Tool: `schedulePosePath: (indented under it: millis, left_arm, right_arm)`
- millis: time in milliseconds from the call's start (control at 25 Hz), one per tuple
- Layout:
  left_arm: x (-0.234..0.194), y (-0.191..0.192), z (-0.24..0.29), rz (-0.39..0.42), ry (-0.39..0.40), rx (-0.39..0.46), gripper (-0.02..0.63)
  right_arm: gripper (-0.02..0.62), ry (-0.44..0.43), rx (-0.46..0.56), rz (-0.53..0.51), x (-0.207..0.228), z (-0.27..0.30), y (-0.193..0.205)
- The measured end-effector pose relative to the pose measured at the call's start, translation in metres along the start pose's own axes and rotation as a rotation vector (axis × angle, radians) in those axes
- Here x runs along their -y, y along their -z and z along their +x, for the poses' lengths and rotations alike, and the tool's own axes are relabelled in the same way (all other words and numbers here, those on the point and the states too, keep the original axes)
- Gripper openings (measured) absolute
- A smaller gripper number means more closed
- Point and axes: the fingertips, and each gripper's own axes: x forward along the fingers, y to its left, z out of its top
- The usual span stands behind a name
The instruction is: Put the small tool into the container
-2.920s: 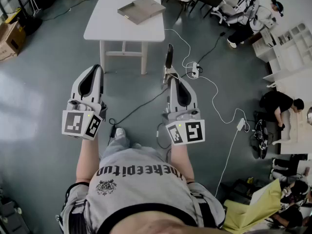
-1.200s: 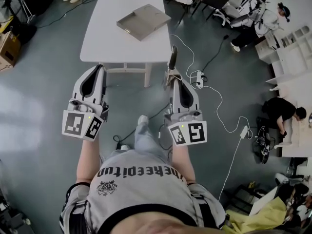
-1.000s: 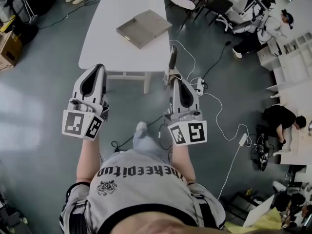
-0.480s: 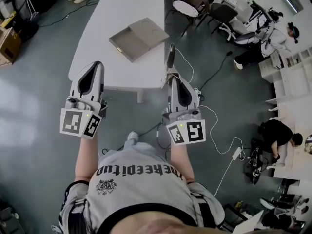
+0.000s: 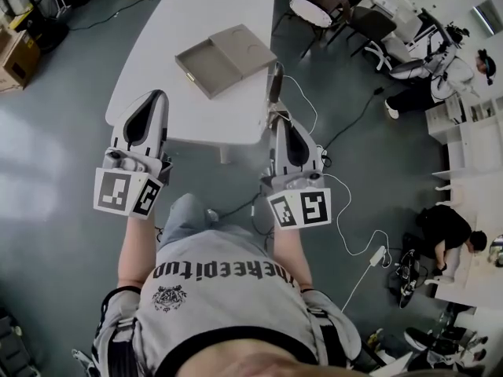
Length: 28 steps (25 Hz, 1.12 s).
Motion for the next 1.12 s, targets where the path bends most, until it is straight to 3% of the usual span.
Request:
schedulePosePath:
  millis: [480,1120]
  left_arm:
    - [-0.018,0.015,0.049,-0.029,0.031,0.013,0.014]
    - [-0.107,0.035,0.16,-0.021,0.115,0.007,0.014]
  right_arm:
    - [0.002,0.021,-0.018,-0.003,0.023,0.039,0.016]
    - [0.002,0.109,-0.018,-0.017,0.045,0.163,0.046]
